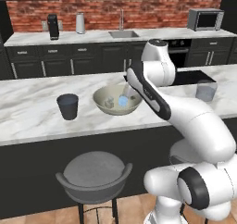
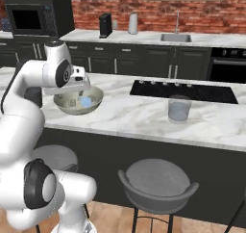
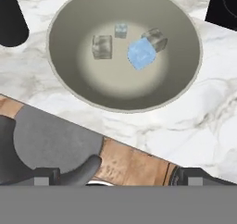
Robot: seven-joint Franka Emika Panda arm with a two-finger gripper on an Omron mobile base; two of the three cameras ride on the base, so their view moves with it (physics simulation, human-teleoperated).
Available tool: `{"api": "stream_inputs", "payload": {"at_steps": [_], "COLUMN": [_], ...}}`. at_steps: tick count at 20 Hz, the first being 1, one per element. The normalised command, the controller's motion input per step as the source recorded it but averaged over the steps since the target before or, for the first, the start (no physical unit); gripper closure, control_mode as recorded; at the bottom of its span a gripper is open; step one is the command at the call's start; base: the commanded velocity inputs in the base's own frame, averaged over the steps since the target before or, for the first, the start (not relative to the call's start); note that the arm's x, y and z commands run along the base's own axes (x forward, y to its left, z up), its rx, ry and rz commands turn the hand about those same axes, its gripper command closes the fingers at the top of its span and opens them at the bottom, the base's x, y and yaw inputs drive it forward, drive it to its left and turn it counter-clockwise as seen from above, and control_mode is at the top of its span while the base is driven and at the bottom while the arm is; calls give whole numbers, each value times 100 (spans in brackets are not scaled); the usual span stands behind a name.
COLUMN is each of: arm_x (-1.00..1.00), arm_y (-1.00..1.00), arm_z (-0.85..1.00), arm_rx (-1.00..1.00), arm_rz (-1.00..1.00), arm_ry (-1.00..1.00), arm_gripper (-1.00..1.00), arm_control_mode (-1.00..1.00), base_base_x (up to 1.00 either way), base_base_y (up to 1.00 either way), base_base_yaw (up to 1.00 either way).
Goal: There are four ice cubes in the ice bowl. Place two ice cubes in each glass of water.
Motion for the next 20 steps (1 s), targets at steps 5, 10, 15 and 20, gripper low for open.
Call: {"api": "stream_inputs", "payload": {"at_steps": [5, 10, 15, 20], "arm_x": [28, 27, 27, 24], "arm_y": [0, 1, 2, 2], "arm_z": [-24, -27, -24, -19], "arm_rx": [-2, -1, 0, 0], "arm_rz": [7, 7, 6, 7], "arm_ry": [0, 0, 0, 0], "arm_gripper": [-100, -100, -100, -100], "arm_control_mode": [-100, -100, -100, -100], "base_base_x": [0, 0, 0, 0], "base_base_y": [0, 0, 0, 0], "base_base_yaw": [0, 0, 0, 0]}}
